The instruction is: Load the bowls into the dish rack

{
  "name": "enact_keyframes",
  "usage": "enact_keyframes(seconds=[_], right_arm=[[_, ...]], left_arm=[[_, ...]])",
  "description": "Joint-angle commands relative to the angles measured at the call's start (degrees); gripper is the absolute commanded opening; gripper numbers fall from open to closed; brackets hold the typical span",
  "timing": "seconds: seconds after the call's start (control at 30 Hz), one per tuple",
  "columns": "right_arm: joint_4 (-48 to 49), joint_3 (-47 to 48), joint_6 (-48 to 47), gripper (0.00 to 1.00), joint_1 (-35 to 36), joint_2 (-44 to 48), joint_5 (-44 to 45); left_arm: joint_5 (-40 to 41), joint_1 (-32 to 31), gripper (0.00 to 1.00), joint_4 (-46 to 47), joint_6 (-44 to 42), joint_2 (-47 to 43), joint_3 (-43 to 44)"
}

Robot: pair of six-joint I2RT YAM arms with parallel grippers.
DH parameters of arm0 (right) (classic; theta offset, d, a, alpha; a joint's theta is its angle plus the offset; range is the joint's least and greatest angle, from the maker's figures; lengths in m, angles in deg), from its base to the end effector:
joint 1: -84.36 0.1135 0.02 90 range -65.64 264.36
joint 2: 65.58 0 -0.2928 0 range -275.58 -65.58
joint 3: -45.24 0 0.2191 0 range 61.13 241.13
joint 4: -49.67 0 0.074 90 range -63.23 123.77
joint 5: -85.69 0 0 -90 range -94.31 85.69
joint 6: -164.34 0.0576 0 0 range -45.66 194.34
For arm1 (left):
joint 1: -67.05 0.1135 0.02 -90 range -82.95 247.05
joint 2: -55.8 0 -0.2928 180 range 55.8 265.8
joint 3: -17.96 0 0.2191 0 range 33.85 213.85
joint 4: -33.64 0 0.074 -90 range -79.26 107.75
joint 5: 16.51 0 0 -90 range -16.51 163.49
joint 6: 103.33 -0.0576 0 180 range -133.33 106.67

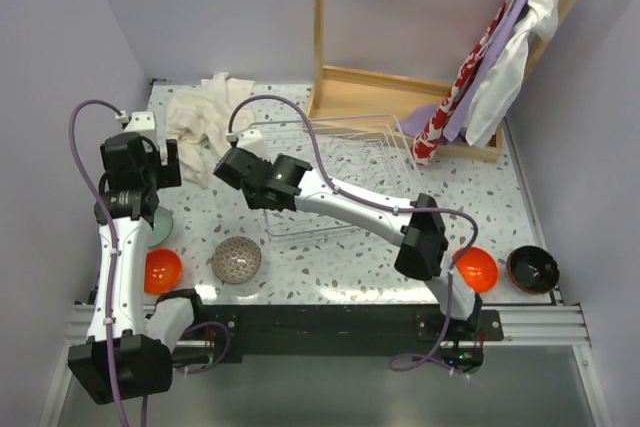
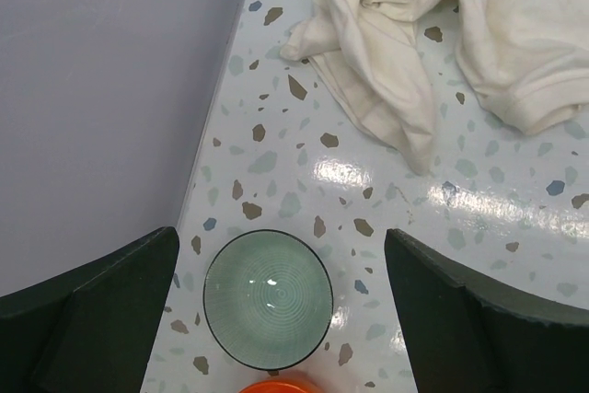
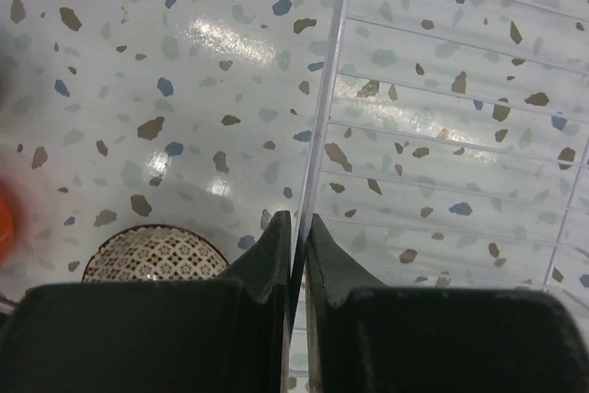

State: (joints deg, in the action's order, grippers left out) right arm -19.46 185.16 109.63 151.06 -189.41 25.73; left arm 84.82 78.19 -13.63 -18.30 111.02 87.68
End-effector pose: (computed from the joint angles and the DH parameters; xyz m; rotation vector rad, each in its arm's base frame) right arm 0.2116 0.4184 0.3185 -0.4305 2.3046 0.2121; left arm 0.1693 0.0449 0.3382 -0.2319 2.1412 0.3756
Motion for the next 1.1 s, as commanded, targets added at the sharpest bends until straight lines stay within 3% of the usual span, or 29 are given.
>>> enact_keyframes(seconds=[0.0, 0.13, 0.3, 0.53, 0.73, 1.07], right_arm=[[3.4, -5.4, -11.2, 0.0, 0.3, 10.3, -1.0], [4.7, -16.9, -13.3, 0.0, 1.1, 16.3, -2.0], [5.1, -24.5, -17.3, 0.0, 2.6, 22.3, -2.4], [3.2, -31.8, -22.4, 0.0, 8.1, 28.4, -7.5], [2.4, -33.9, -22.2, 0.0, 16.5, 31.9, -6.4], [2.2, -44.0, -23.5, 0.0, 16.5, 38.2, -5.4]], left_arm=[[-1.9, -1.4, 0.99, 1.3, 1.6, -1.4, 0.1], [-2.2, -1.6, 0.99, 1.1, 1.4, -1.9, 0.1], [-3.2, -1.7, 0.99, 1.8, 1.0, -2.7, -1.1], [-4.7, -1.7, 0.99, 3.7, 0.1, -3.3, -3.5], [-5.4, -1.7, 0.99, 4.2, 0.7, -4.5, -4.8], [-7.9, -1.7, 0.99, 3.8, 0.5, -6.5, -7.4]])
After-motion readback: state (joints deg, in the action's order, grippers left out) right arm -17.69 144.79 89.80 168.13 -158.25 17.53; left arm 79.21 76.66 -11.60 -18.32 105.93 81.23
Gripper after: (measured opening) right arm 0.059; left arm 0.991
